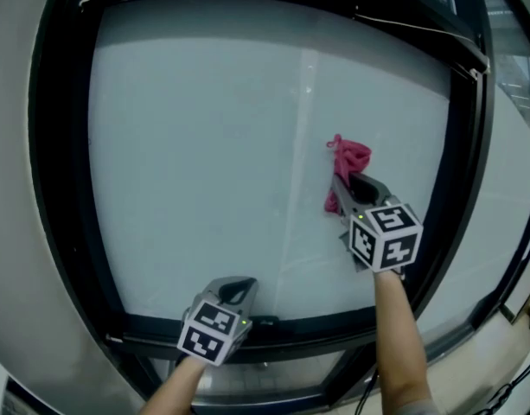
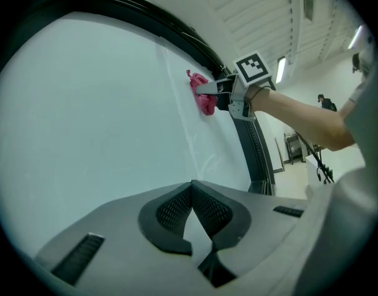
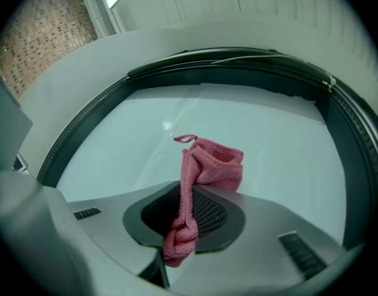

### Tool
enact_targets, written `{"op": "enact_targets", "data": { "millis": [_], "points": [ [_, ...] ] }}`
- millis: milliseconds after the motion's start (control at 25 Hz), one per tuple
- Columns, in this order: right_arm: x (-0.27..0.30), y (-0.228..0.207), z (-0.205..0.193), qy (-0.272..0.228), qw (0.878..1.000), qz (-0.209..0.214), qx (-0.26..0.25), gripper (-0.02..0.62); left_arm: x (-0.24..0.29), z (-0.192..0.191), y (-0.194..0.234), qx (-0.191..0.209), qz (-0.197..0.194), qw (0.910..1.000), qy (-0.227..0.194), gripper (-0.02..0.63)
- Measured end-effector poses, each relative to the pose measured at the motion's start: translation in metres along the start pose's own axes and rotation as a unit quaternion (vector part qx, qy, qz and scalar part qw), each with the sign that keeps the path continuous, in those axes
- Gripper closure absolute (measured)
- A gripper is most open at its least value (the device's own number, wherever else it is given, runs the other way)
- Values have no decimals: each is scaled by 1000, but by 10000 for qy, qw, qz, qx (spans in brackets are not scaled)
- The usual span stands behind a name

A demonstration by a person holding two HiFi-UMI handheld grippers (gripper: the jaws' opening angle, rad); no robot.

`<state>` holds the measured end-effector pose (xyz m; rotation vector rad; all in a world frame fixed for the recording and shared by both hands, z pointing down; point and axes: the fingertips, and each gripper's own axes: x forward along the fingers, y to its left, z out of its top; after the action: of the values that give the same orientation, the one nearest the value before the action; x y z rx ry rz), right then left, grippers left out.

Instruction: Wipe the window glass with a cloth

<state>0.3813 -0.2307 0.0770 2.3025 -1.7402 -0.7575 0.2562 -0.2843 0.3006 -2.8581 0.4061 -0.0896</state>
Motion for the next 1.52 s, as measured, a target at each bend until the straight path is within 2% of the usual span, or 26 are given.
{"op": "enact_targets", "data": {
  "millis": [200,440,640,880,1040,1240,1520],
  "points": [
    [11,-20,40,-219,9991,-121,-351,541,5,28,5,240,28,9995,-198,598],
    [23,-47,87,-571,9964,-298,-549,540,11,80,20,601,169,9965,-563,598],
    [34,-72,127,-922,9928,-519,-558,540,12,126,30,790,311,9925,-877,598],
    [45,-96,167,-1177,9894,-731,-425,540,11,184,44,808,545,9858,-1367,599],
    [50,-108,191,-1364,9859,-890,-388,540,8,215,52,1026,646,9793,-1619,598],
    [56,-102,216,-1431,9852,-767,-556,541,-2,230,62,1222,875,9731,-1746,598],
    [72,-55,220,-1316,9853,-344,-1039,541,-19,220,81,1230,885,9745,-1657,598]
  ]
}}
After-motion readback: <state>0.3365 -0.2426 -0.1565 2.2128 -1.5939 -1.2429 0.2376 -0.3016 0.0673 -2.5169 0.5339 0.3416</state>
